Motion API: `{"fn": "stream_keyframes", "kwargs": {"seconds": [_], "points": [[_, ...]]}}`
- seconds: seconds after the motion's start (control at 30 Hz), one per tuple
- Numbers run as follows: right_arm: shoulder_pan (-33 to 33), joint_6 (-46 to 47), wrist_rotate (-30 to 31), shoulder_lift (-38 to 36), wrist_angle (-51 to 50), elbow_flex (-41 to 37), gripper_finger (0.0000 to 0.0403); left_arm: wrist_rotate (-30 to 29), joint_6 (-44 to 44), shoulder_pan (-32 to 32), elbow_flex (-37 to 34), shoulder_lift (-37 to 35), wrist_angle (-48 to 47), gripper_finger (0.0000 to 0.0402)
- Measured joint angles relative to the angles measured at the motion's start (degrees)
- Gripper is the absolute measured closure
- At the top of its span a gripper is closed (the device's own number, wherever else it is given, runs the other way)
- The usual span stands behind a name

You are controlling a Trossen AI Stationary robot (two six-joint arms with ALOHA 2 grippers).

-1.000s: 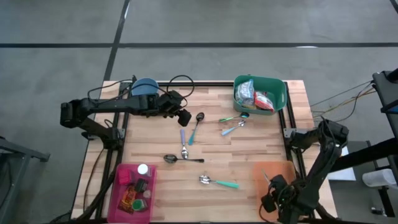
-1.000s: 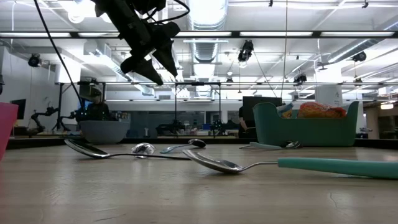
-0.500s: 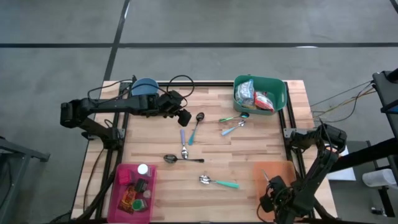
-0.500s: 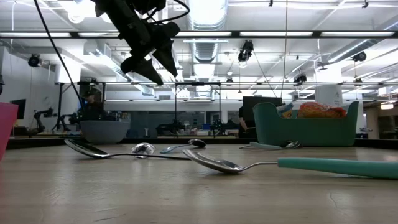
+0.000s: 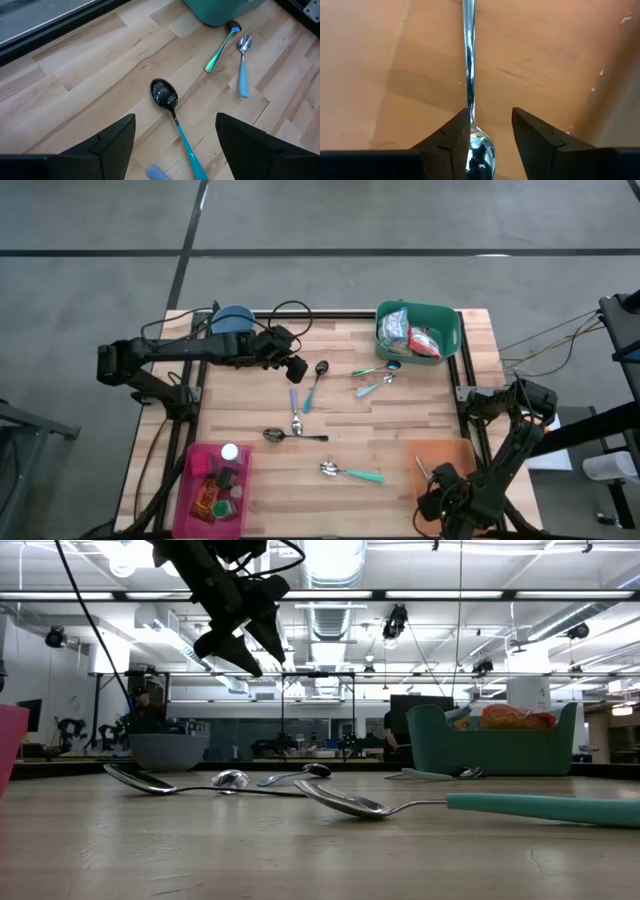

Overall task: Pick & Place Food Item
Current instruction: Put the light green spoon into the orange bin

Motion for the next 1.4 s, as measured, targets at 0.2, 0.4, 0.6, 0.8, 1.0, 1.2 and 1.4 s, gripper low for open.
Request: {"fn": "stream_keyframes", "kwargs": {"seconds": [0.2, 0.4, 0.6, 0.8, 1.0, 1.2, 1.4], "points": [[0.0, -0.5, -0.04, 0.0, 0.02, 0.0, 0.0248, -0.02, 0.0, -0.02, 0.0, 0.0, 0.0, 0.0122], [0.0, -1.03, 0.04, -0.02, -0.17, 0.42, 0.0248, -0.02, -0.02, -0.01, 0.0, 0.0, 0.01, 0.0122], [0.0, -3.69, 0.62, -1.18, -3.34, 2.74, 0.0248, -0.02, -0.01, -0.02, 0.0, 0.0, 0.0, 0.0122], [-0.89, -5.67, 4.67, -3.75, -13.21, 8.53, 0.0248, 0.0, 0.0, 0.0, 0.0, 0.0, 0.0, 0.0122], [-4.55, -21.33, 10.18, -4.2, -24.48, 15.74, 0.0248, -0.02, -0.02, -0.01, 0.0, 0.0, 0.0, 0.0122], [-9.67, -30.16, 19.76, -4.3, -29.17, 20.21, 0.0248, -0.02, 0.0, -0.02, 0.0, 0.0, 0.01, 0.0122], [-15.4, -44.19, 29.84, -4.68, -27.77, 22.53, 0.0248, -0.02, 0.0, 0.0, 0.0, 0.0, 0.0, 0.0122]]}}
